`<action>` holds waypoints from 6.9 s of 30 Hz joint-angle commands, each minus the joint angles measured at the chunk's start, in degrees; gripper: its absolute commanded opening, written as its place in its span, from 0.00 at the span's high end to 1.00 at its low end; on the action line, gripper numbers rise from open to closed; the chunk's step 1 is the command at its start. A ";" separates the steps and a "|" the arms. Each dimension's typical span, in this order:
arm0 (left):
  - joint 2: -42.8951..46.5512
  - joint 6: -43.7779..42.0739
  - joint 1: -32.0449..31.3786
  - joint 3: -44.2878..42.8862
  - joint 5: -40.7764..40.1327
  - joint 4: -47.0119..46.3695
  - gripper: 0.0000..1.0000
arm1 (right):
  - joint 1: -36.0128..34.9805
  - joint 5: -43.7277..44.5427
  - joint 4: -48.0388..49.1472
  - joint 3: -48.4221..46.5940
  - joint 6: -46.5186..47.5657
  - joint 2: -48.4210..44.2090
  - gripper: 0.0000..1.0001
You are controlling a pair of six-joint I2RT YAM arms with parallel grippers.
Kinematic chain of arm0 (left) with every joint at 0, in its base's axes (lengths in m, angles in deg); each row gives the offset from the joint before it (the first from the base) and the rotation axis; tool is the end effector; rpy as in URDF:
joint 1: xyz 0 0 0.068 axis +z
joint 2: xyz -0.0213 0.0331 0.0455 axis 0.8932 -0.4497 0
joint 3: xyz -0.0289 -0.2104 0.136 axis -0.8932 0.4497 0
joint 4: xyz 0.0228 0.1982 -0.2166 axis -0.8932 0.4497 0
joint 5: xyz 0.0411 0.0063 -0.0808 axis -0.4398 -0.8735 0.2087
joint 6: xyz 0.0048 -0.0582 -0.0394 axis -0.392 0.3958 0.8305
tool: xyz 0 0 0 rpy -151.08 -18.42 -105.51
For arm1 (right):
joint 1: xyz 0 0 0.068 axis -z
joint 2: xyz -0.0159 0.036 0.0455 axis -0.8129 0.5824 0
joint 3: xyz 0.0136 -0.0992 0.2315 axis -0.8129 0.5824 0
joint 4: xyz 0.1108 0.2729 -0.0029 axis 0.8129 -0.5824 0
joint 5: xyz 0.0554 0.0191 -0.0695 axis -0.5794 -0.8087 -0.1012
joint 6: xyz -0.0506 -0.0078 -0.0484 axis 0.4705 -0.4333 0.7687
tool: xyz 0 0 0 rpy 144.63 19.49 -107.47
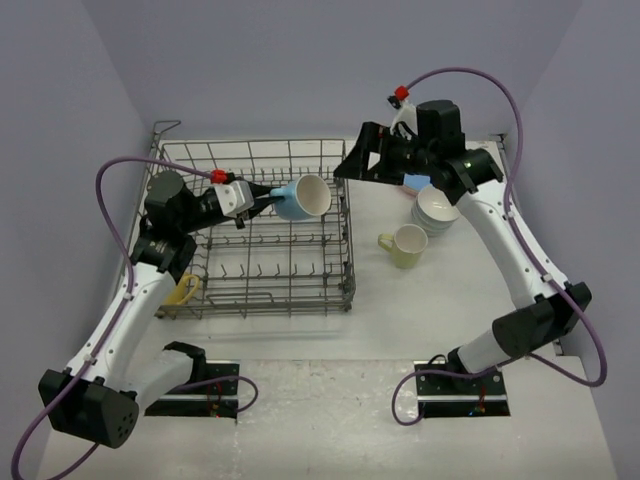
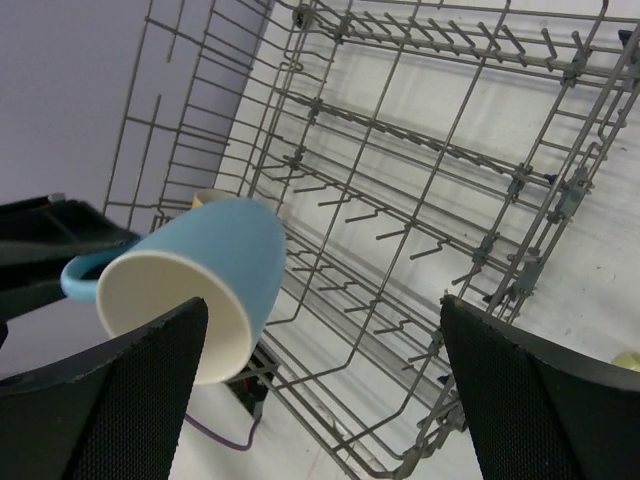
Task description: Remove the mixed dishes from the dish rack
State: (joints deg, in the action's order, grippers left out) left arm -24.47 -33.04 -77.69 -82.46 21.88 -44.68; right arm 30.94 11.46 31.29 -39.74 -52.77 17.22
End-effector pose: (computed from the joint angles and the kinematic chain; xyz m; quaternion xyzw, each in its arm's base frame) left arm 0.2639 -0.1158 0.3656 0.4948 0.5020 -0.2839 0.6501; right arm 0.3493 0.1809 0.4000 -0.0685 0.8478 0.4053 0.3352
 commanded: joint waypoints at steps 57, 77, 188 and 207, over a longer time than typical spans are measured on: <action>-2.69 45.10 -0.09 -10.79 -58.85 48.69 0.00 | 40.49 28.30 -4.42 43.30 -2.96 -24.04 1.00; -8.14 50.02 -0.09 -8.42 -69.14 70.33 0.00 | 39.26 31.20 -3.89 44.79 -3.32 -19.90 0.71; -2.17 40.01 -10.11 -27.64 -71.78 66.46 1.00 | 14.83 -1.75 13.16 27.13 4.78 -23.61 0.01; -5.24 30.95 -10.11 -27.31 -42.16 53.28 1.00 | -7.84 -20.48 -4.85 -15.75 -0.24 20.60 0.01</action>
State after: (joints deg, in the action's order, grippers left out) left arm -29.96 0.92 -87.68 -108.69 -24.78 15.95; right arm 24.30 -2.57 33.09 -50.76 -53.06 34.94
